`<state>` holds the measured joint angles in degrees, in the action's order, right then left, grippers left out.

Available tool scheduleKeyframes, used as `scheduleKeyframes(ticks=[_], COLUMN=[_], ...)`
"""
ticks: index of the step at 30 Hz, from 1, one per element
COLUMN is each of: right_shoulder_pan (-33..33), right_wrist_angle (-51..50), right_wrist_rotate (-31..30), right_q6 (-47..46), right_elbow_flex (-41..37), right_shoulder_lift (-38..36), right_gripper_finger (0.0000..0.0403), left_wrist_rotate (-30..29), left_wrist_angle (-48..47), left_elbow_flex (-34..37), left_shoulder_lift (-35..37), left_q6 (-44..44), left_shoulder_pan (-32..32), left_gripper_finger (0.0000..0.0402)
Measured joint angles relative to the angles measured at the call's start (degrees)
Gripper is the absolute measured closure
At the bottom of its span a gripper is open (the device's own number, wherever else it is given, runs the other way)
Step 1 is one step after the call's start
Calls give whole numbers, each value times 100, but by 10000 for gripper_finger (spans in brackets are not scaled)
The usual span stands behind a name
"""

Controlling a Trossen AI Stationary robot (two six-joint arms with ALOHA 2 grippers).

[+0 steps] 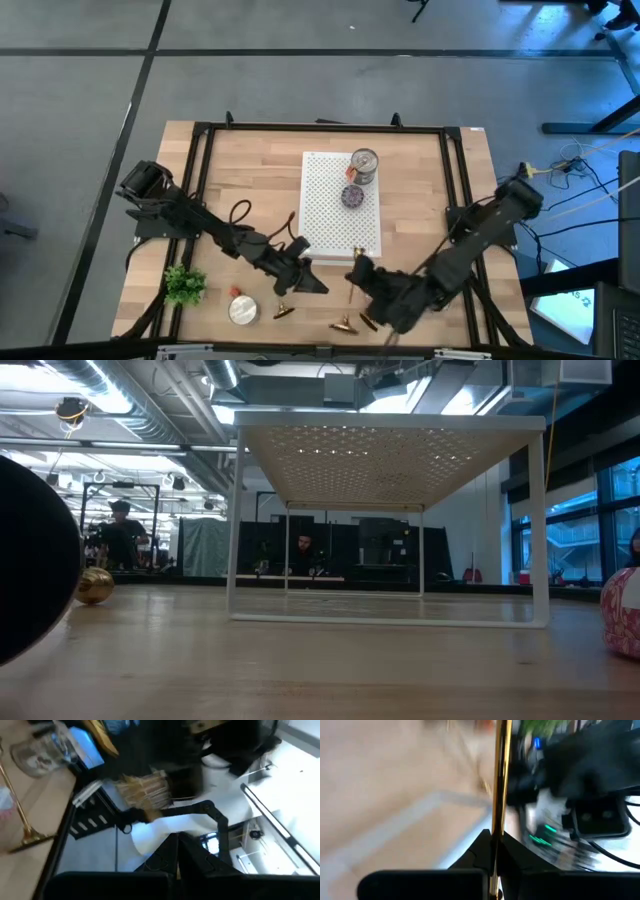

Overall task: Pick & Place candle stick holders
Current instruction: Put the top gold candle holder on the shelf

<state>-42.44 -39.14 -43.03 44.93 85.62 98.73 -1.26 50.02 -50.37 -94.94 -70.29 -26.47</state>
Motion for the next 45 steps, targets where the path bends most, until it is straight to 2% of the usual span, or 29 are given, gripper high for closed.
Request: scheduleKeyframes(ticks=[2,6,10,18,24,29,34,45], right_shoulder_pan=[50,141,164,-51,-284,-350,-287,-17], right_wrist_angle=[-116,359,870,1463,1842,1952,2106,2782], right_wrist_rotate=[-594,-1101,-1181,-1206,-1585,-1626,-1854,-2191], right_q6=[488,797,830,1335,1683,1928,2172,2756], right_elbow_flex=[-2,-2,4,2,2,4,2,2], right_shoulder_lift=[226,483,504,510,510,557,676,953], right_gripper_finger=[388,382,380,378,382,383,383,384], left_wrist_rotate=[213,389,420,398,873,873,883,586], left_wrist_angle=[-147,-590,-1294,-1214,-1191,-715,-736,-650], left_elbow_flex=[-4,-4,-4,-4,-4,-4,-4,-4], left_shoulder_lift=[0,0,0,5,33,33,35,35], left_q6=[-271,-530,-413,-47,-141,-185,-246,-208], left_shoulder_pan=[-27,-121,-255,-365,-222,38,150,161], left_gripper_finger=[395,395,395,389,335,279,248,246])
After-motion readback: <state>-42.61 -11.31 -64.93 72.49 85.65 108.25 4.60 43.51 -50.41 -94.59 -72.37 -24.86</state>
